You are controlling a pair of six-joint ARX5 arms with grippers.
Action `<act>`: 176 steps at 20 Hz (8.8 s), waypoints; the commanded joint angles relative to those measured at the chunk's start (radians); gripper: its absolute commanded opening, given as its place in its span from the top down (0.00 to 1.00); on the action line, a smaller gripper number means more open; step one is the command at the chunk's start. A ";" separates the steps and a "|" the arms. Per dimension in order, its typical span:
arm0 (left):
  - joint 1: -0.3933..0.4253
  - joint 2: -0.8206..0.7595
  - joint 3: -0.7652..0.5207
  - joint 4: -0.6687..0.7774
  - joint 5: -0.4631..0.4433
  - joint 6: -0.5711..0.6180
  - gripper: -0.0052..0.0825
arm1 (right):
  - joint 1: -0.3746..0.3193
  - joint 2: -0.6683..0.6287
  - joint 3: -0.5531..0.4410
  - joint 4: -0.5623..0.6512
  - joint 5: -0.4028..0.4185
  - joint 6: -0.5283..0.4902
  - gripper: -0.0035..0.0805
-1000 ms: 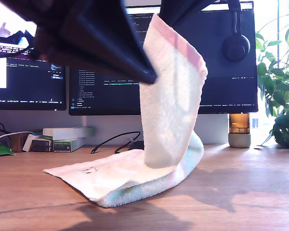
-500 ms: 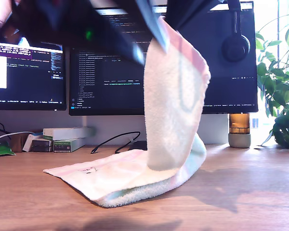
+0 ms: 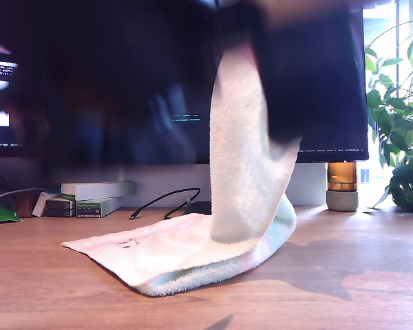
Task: Fold the tea towel to a neat square and place it to the right
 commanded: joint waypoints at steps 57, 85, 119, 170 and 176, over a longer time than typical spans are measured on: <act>0.047 -0.389 0.104 -0.496 0.328 0.491 0.97 | -0.071 0.010 0.006 -0.385 -0.011 -0.070 0.97; 0.324 -0.805 0.104 -0.993 0.669 0.420 0.97 | 0.114 0.054 0.006 -0.301 -0.002 -0.149 0.97; 1.102 -0.237 0.103 -0.511 0.954 0.711 0.97 | -0.130 0.431 0.006 0.341 0.067 -0.347 0.97; 1.239 -0.123 0.104 -0.165 1.377 1.514 0.48 | -0.093 0.512 0.006 0.476 -0.038 -0.345 0.97; 1.246 -0.105 0.104 -0.177 1.458 1.628 0.50 | -0.093 0.512 0.006 0.480 -0.060 -0.345 0.97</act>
